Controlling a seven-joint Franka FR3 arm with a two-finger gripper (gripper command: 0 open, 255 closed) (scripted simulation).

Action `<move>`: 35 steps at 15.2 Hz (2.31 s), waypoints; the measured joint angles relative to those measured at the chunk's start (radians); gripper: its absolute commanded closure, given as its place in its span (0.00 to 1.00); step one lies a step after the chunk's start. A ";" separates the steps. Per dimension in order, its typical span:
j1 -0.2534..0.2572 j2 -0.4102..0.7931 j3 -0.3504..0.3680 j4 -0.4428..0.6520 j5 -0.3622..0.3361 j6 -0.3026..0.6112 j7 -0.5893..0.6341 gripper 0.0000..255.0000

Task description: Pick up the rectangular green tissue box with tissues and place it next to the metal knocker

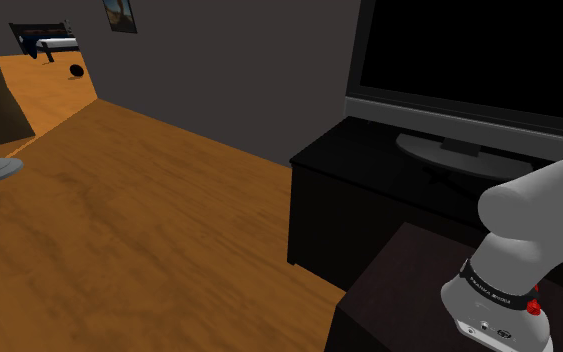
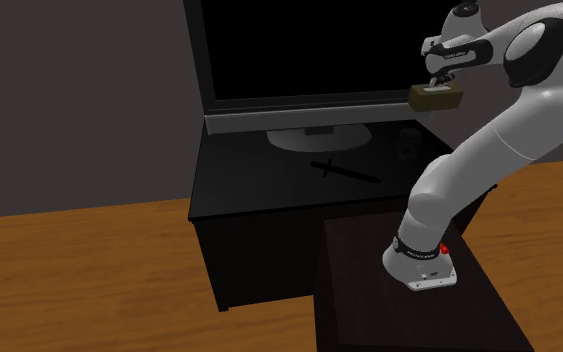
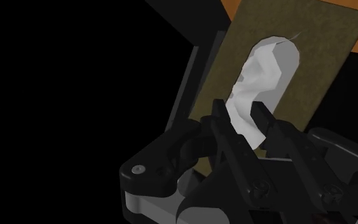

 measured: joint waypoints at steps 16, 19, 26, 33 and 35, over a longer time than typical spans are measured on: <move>0.187 0.056 -0.265 0.097 0.084 0.060 -0.127 1.00; 0.209 0.069 -0.304 0.073 0.076 0.100 -0.117 1.00; 0.281 0.098 -0.419 0.021 0.052 0.196 -0.088 1.00; 0.404 0.121 -0.577 -0.021 0.006 0.288 -0.038 1.00; 0.443 0.122 -0.627 -0.028 -0.014 0.310 -0.022 1.00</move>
